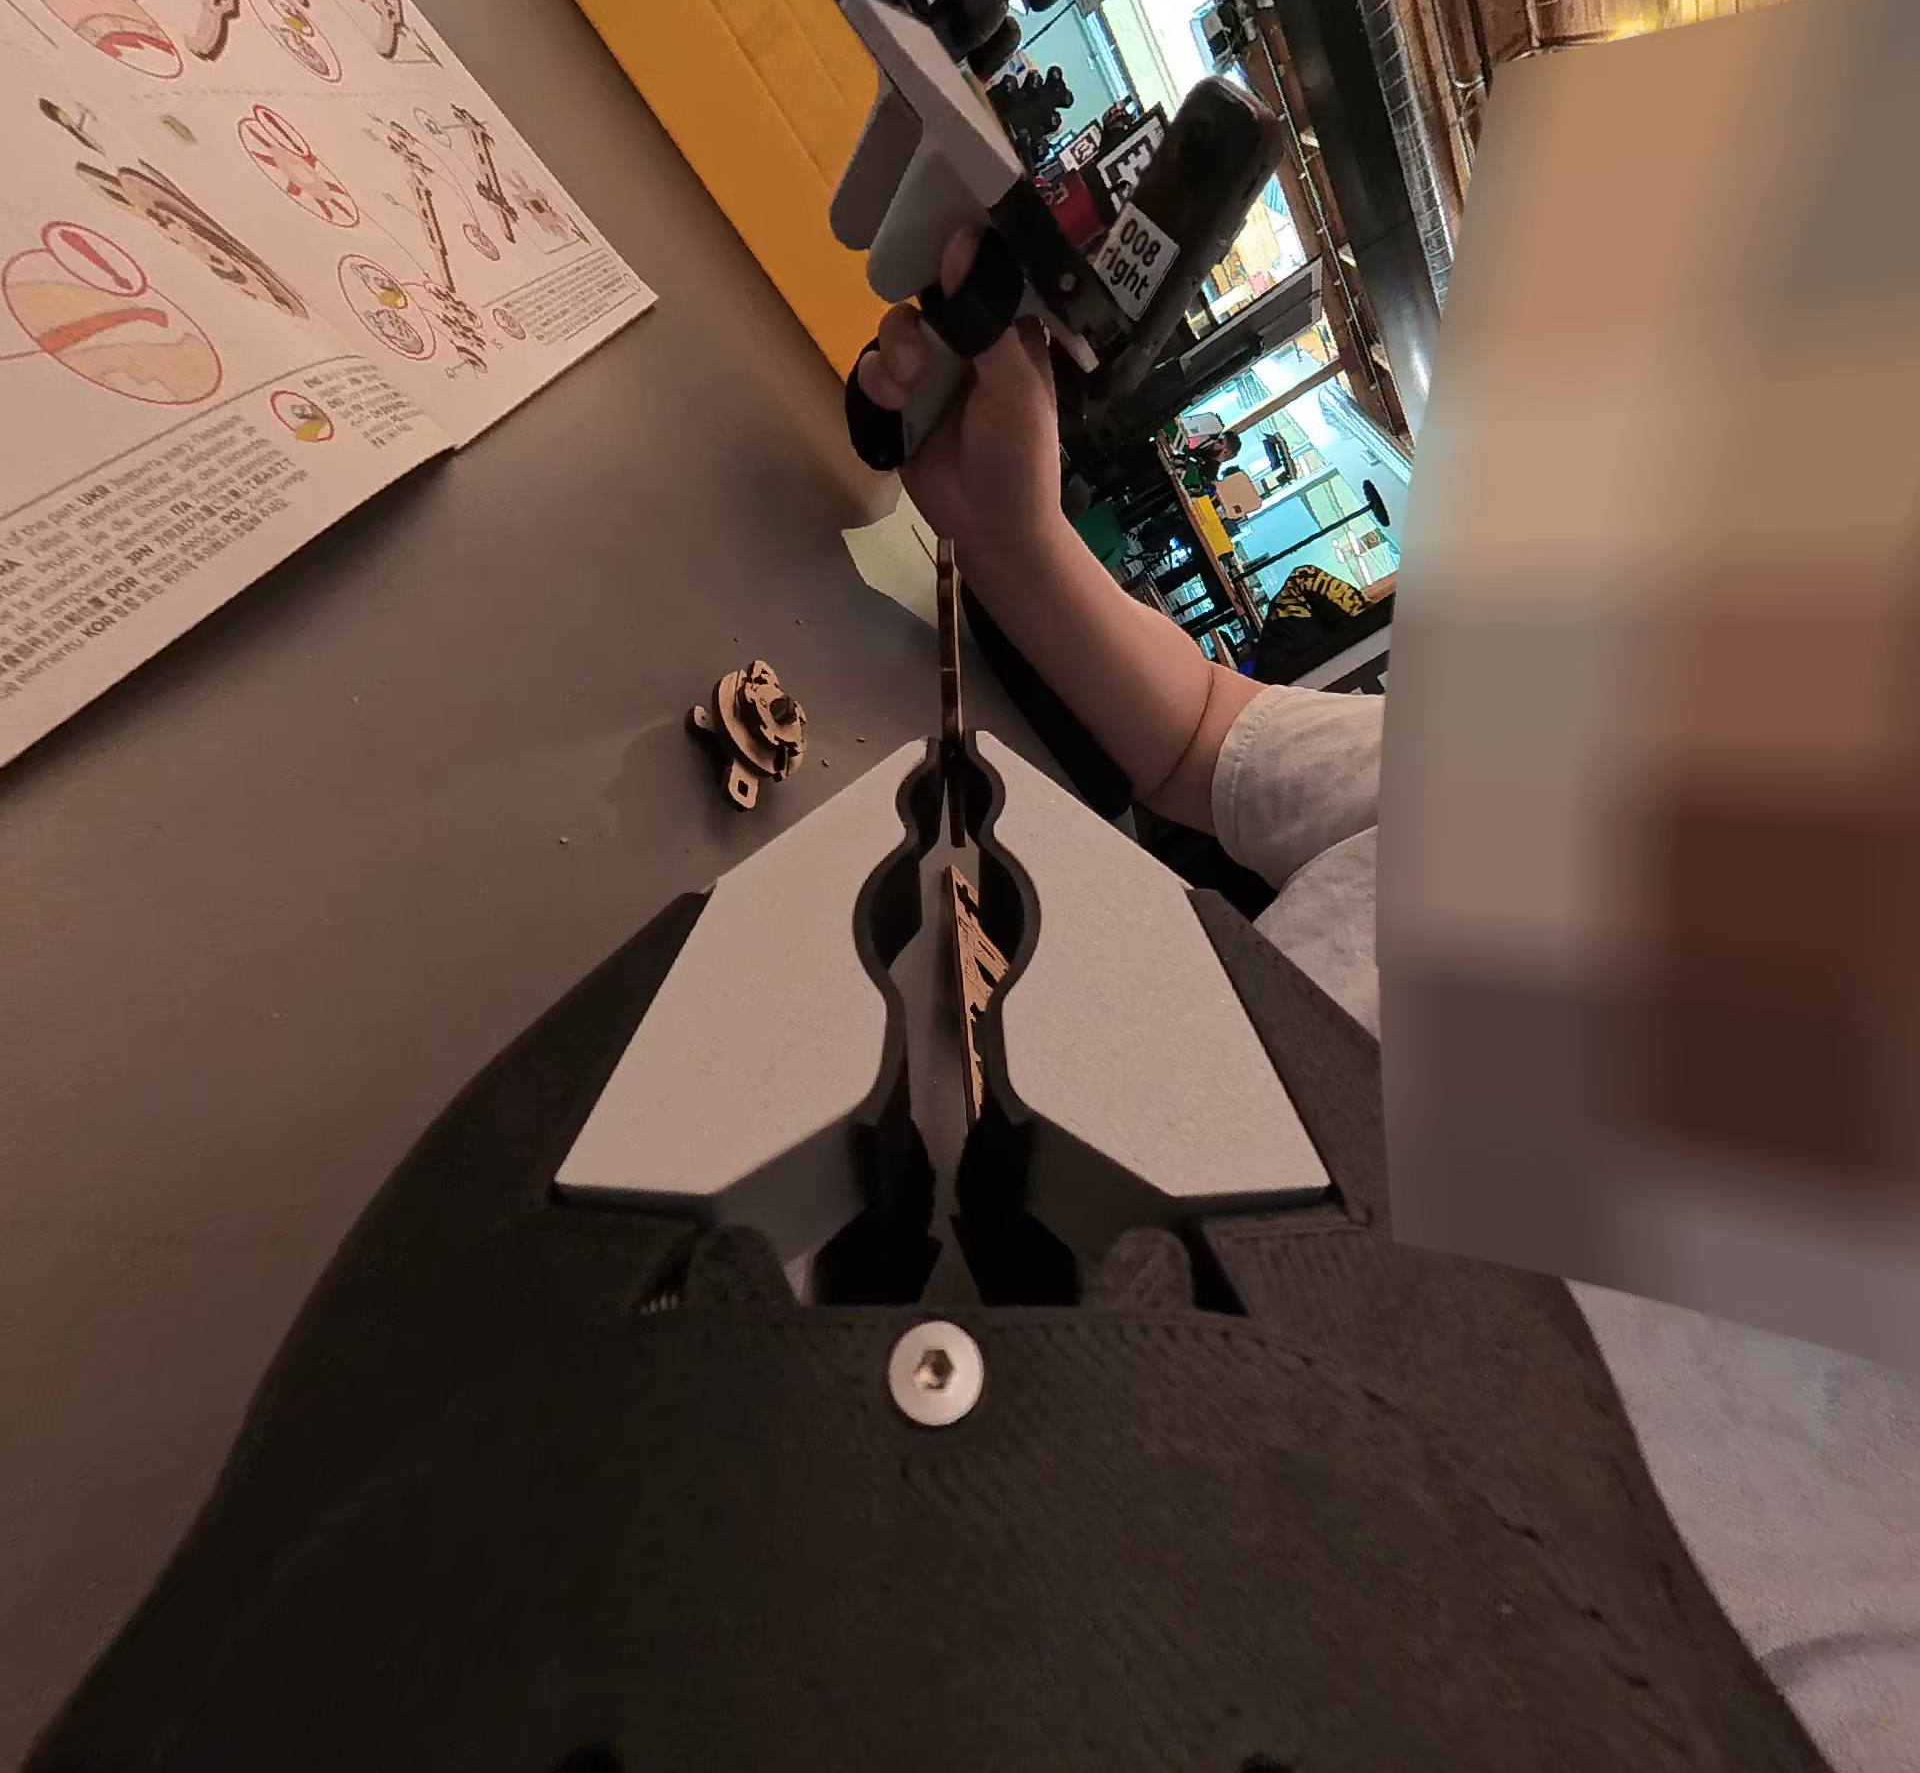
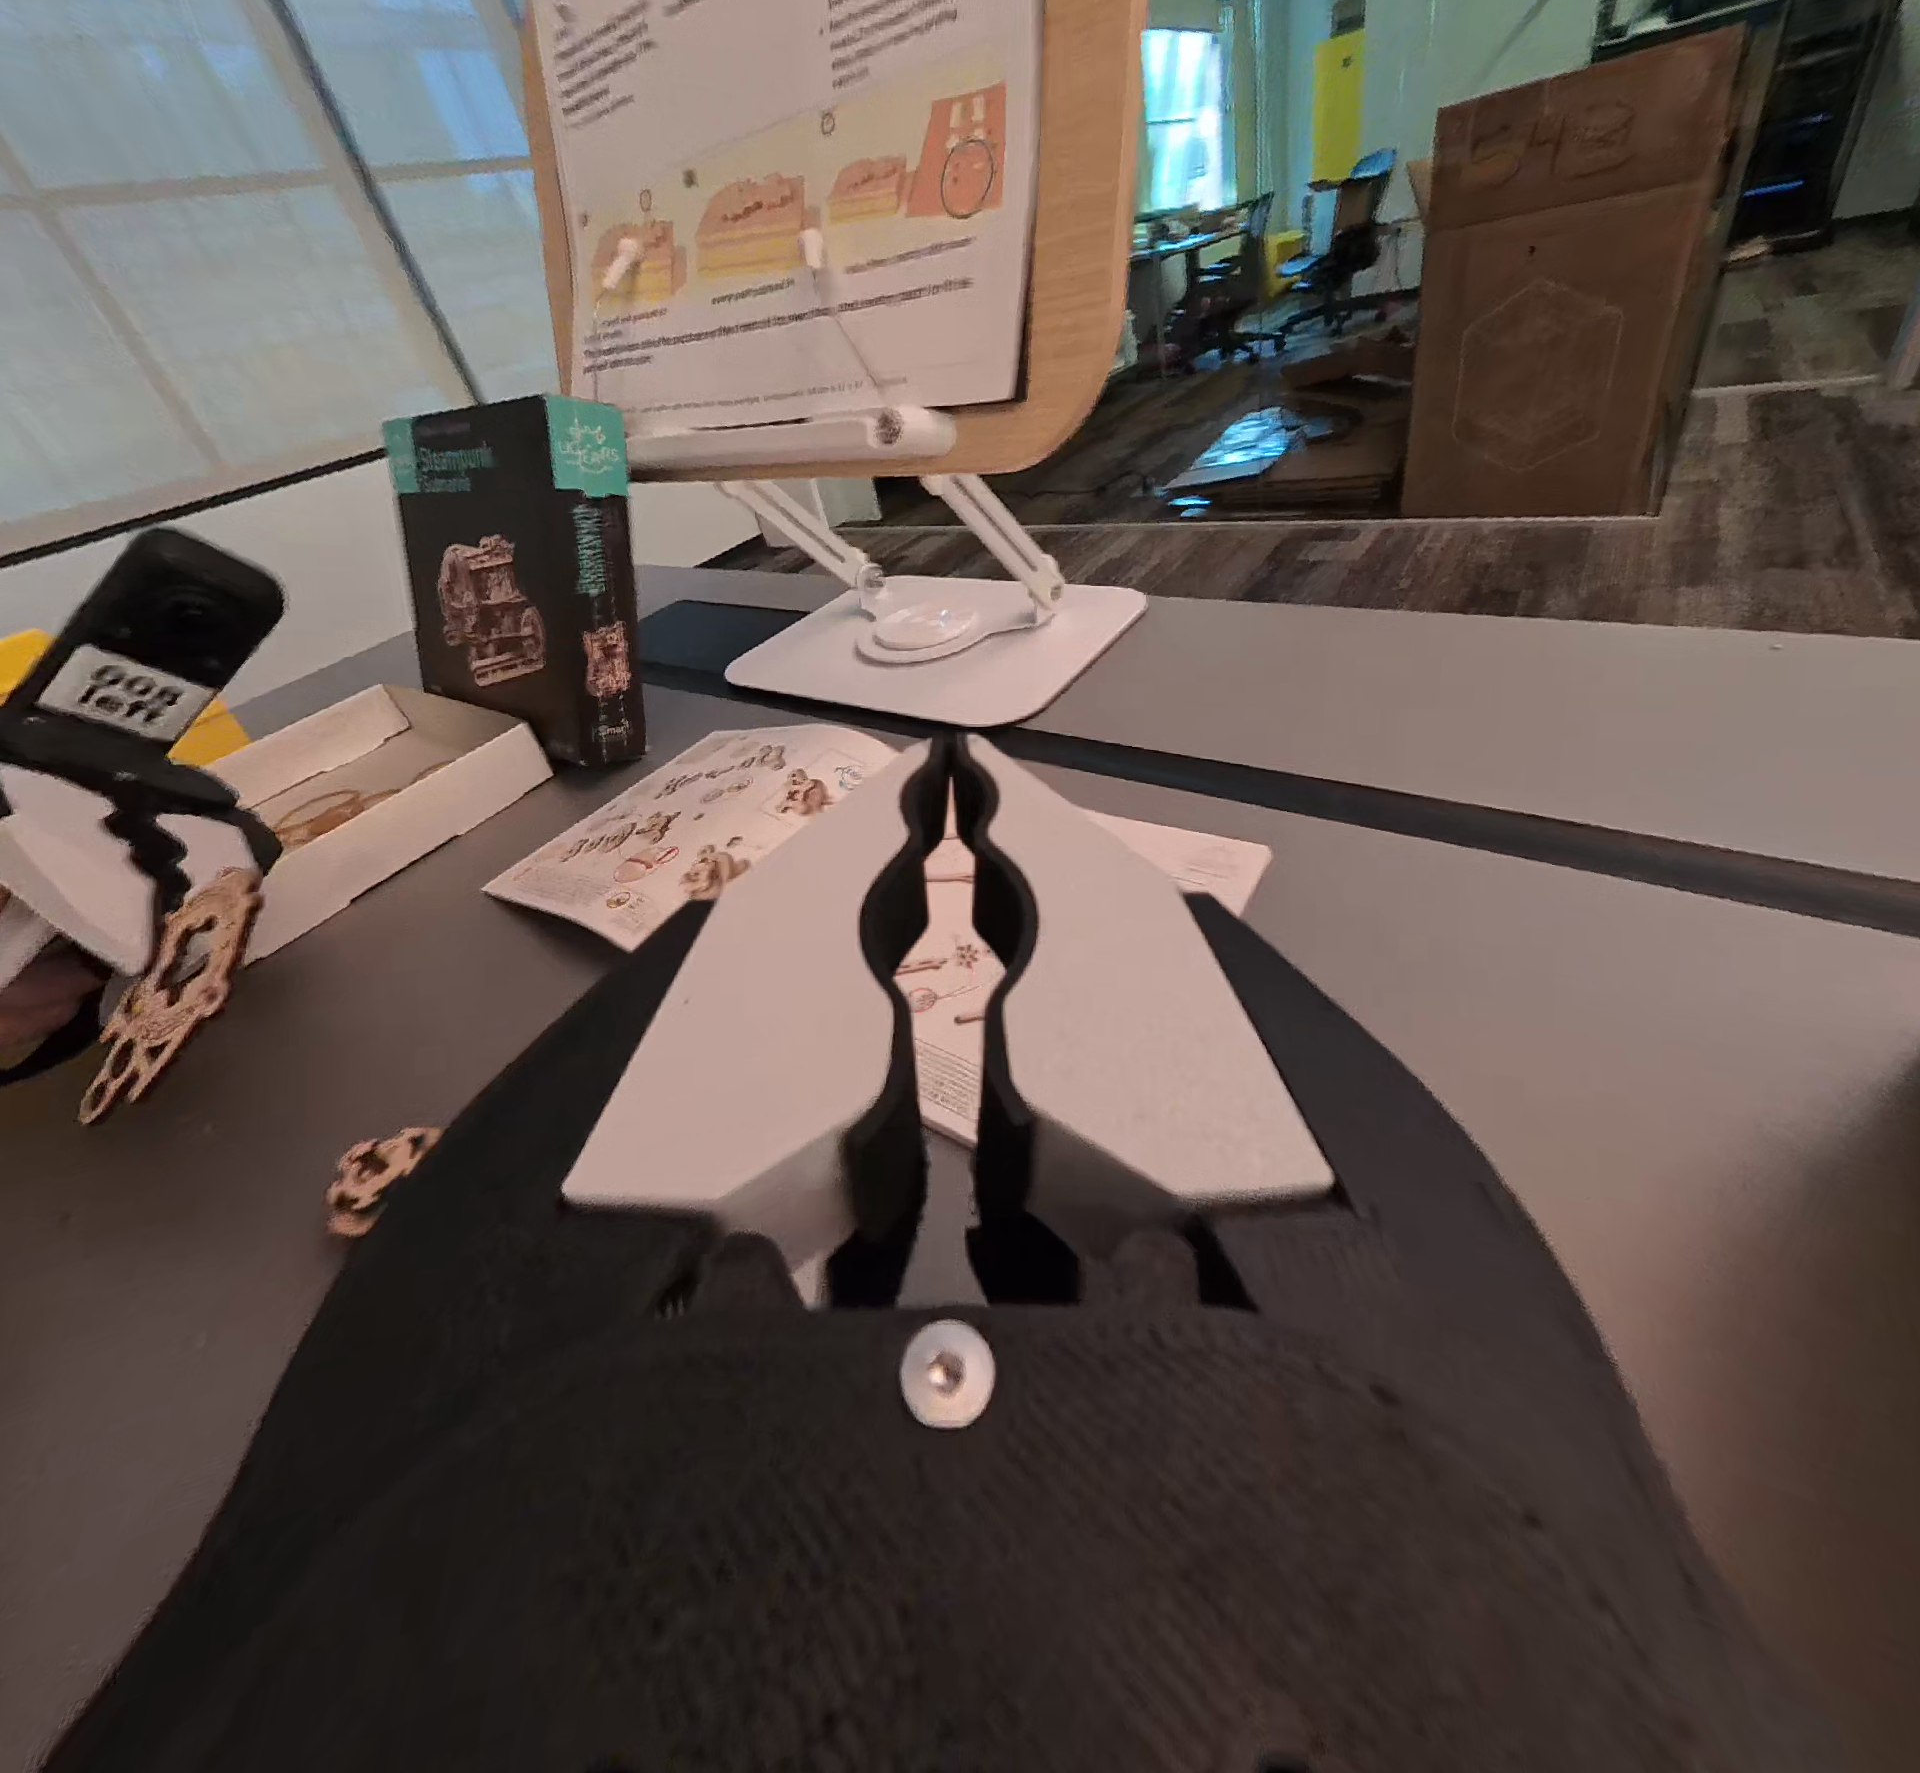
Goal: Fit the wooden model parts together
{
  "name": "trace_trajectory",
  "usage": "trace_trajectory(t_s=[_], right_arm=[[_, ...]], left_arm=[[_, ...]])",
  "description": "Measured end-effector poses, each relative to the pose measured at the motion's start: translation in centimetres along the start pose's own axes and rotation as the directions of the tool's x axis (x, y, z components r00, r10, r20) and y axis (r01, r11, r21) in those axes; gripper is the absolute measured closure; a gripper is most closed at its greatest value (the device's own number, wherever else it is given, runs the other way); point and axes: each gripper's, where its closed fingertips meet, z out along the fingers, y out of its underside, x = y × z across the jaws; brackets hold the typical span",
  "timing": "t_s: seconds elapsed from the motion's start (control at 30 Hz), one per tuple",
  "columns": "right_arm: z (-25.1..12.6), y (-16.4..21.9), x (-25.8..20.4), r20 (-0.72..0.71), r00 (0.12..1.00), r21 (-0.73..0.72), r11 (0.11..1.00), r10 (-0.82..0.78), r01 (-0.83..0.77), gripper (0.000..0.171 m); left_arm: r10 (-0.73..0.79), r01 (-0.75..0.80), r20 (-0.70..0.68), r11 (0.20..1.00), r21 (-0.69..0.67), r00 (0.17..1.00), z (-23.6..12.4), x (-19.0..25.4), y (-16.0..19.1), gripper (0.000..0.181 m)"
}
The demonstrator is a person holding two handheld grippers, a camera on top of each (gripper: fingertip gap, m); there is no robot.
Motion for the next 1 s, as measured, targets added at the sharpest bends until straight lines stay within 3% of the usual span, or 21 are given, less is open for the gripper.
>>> trace_trajectory(t_s=[0.17,0.2,0.6,0.73,1.0], right_arm=[[0.3,0.5,-0.2,0.015,0.999,-0.011,0.999,0.052,-0.052,0.164],[0.2,0.4,-0.3,0.029,0.998,-0.012,0.999,0.049,-0.049,0.171],[0.4,0.9,-0.6,0.047,0.996,-0.029,0.996,0.082,-0.080,0.171],[0.3,0.7,0.2,0.012,0.995,-0.015,0.995,0.094,-0.094,0.160],[0.5,1.1,0.2,0.021,0.992,-0.029,0.992,0.125,-0.124,0.160]], left_arm=[[0.000,0.000,0.001,1.000,-0.002,1.000,0.0,0.0,0.0,0.181],[0.001,-0.001,0.001,1.000,-0.002,1.000,0.0,0.0,0.0,0.181],[0.001,-0.001,0.002,1.000,-0.001,1.000,0.0,0.0,0.0,0.181],[-0.001,0.001,0.001,1.000,-0.001,1.000,0.0,0.0,0.0,0.181],[0.000,0.000,0.001,1.000,0.004,1.000,0.0,0.0,0.0,0.181]])
